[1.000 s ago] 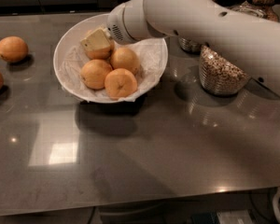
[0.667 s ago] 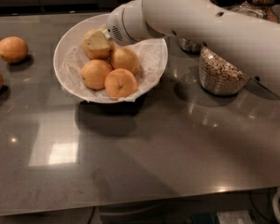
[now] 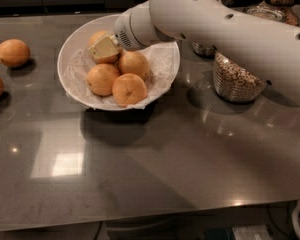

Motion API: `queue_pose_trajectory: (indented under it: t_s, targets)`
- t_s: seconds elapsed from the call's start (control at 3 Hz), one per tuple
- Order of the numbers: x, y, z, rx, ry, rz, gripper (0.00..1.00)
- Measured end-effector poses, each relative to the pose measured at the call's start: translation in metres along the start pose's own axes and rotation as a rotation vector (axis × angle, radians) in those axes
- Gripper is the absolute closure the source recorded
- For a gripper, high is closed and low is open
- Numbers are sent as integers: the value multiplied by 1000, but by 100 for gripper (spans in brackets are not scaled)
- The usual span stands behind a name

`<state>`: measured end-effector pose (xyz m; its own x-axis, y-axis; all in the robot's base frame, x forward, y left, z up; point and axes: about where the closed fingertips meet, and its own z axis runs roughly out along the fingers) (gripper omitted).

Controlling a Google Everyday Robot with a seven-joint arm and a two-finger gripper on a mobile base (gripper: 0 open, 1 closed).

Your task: Pick orange from white bowl

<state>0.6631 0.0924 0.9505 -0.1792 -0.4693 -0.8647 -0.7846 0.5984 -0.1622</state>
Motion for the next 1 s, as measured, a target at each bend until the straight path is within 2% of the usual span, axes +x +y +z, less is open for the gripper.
queue_pose_trajectory:
  t_s: [1.0]
  targets:
    - [13,2,18,-20,37,10,30]
